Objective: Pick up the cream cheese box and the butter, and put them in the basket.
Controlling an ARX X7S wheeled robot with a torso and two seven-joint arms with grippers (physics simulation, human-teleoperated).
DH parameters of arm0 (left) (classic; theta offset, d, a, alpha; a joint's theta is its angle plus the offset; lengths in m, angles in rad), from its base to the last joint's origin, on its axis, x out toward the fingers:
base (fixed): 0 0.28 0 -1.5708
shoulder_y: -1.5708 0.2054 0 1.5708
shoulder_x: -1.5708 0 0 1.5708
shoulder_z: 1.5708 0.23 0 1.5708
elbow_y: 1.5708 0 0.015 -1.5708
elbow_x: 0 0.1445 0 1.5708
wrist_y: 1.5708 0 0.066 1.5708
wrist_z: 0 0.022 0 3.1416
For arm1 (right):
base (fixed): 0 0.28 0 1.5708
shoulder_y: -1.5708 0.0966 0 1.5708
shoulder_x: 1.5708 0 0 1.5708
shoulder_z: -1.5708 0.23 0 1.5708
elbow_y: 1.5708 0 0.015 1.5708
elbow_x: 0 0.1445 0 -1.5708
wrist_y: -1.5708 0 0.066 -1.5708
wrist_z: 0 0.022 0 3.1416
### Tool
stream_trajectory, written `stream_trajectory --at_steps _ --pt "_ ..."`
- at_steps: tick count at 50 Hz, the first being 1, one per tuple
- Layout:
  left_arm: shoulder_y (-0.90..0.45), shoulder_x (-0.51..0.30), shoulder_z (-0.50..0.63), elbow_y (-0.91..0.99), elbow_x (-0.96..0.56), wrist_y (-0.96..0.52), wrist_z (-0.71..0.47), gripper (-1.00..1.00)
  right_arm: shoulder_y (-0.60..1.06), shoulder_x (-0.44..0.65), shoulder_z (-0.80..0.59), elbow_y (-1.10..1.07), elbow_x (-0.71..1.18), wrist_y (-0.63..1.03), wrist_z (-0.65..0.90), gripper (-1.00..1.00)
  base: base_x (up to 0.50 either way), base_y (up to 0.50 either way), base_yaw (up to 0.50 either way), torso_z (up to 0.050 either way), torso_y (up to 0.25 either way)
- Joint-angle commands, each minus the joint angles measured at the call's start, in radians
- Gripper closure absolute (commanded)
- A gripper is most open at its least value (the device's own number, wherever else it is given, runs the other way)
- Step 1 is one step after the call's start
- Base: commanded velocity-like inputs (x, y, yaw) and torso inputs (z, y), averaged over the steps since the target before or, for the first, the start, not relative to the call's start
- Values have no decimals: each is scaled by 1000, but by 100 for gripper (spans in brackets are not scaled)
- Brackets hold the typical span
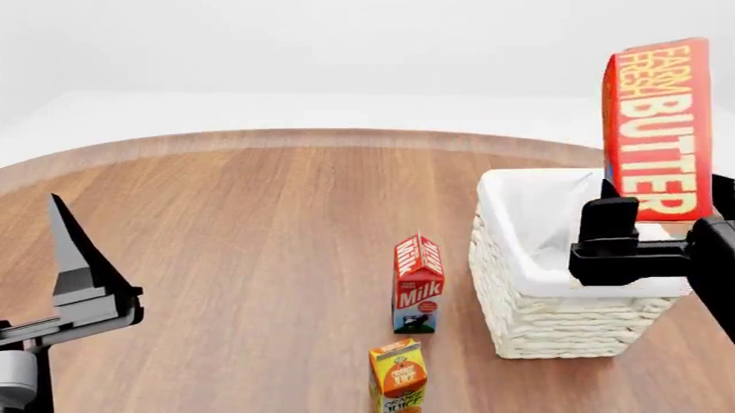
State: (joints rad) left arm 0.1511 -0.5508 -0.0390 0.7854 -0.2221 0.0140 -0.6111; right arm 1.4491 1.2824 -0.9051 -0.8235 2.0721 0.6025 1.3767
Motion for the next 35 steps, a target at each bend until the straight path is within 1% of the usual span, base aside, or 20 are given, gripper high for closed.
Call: stream_trajectory --at_steps 1,4,5,6,7,9,11,13,14,15,16,20,21,23,24,25,30,35 --pt "-3 -2 8 7 7 -10 -2 -100 110 103 80 138 -3 115 -95 100 0 0 0 0 0" --pt "-4 -2 12 8 7 -11 -1 -100 120 85 72 198 -15 177 -138 100 0 0 0 3 0" --pt "-5 -2 13 7 8 -12 -1 -100 123 84 72 211 -30 179 -128 100 0 0 0 0 0" --pt "-7 -2 15 5 8 -13 -1 -100 134 71 73 246 -15 207 -165 100 0 0 3 0 10" --pt "-8 -1 17 5 9 -13 0 -100 134 71 73 254 -23 204 -160 100 0 0 0 0 0" --pt "-11 0 24 5 13 -16 0 -100 145 47 71 301 -13 255 -246 100 0 0 0 0 0" --pt "-12 -1 28 8 16 -21 0 -100 140 35 64 339 -21 276 -289 100 0 0 0 0 0" --pt "-14 -2 30 9 18 -24 0 -100 146 25 61 361 -50 293 -295 100 0 1 1 0 0" --pt "-15 -2 32 10 17 -27 0 -100 148 13 60 375 -26 316 -353 100 0 0 0 0 0" --pt "-16 -2 33 10 18 -28 0 -100 169 -5 53 395 -79 366 -356 100 0 0 0 0 10" --pt "-17 -2 37 10 20 -29 1 -100 172 -16 54 415 -68 386 -412 100 0 3 0 0 0" --pt "-21 -2 48 14 27 -36 2 -100 212 -58 41 522 -137 449 -430 100 0 0 0 0 0" --pt "-22 -2 50 14 27 -37 3 -100 235 -78 40 556 -159 483 -471 100 0 0 0 0 0" --pt "-24 -2 55 14 29 -41 4 -100 252 -93 38 590 -185 502 -487 100 0 0 0 0 5" --pt "-26 -2 57 14 30 -42 4 -100 261 -102 37 599 -193 522 -522 100 0 0 0 0 0" --pt "-27 -2 59 14 31 -44 4 -100 264 -106 35 610 -204 523 -511 100 0 0 0 10 0" --pt "-28 -4 66 20 34 -50 6 -100 284 -147 18 684 -273 553 -553 100 0 0 0 0 2" --pt "-29 -5 68 19 35 -52 6 -100 281 -169 6 728 -294 556 -561 100 0 0 0 0 0"
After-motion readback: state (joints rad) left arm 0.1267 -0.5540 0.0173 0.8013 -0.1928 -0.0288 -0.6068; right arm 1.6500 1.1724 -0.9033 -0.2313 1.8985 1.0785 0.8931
